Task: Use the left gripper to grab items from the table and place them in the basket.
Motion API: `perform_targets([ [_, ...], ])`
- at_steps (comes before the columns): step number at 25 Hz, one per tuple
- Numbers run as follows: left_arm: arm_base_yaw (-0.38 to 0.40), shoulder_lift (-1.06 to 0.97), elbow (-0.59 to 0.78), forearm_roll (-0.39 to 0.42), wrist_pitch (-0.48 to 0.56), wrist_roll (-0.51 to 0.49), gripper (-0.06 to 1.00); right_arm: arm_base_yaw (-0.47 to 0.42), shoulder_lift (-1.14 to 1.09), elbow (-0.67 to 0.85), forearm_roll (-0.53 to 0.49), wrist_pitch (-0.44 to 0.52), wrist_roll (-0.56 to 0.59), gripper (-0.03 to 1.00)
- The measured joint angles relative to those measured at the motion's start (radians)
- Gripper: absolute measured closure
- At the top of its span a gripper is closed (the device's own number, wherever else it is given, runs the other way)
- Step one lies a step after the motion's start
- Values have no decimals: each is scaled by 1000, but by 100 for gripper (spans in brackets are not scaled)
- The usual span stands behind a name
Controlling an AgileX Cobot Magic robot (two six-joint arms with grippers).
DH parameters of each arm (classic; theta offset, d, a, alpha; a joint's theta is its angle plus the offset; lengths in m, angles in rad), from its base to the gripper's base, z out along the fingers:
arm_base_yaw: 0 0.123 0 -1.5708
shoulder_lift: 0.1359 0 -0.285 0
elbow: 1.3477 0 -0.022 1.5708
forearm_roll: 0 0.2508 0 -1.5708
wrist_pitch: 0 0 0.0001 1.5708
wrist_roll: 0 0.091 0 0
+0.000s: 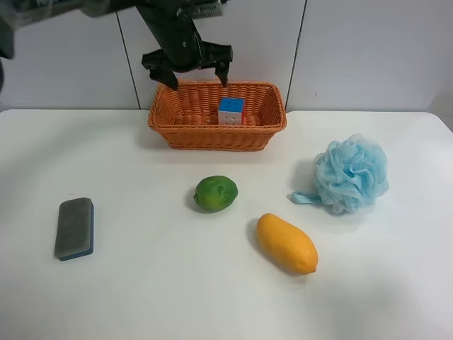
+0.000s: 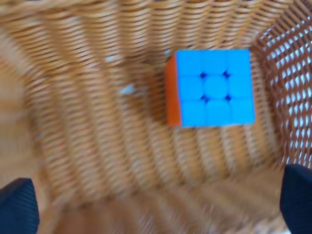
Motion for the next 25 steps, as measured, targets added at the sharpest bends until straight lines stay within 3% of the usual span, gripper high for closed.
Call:
perform_targets([
  [6,38,-124,-1,34,219,45,-5,0,0,0,0,0,0,-2],
  [12,54,-252,58,41,232,81,-5,0,0,0,0,0,0,-2],
  [18,54,-477,352,68,231,97,-5,0,0,0,0,0,0,-2],
  [25,54,-822,795,51,219,118,-5,0,0,0,0,0,0,-2],
])
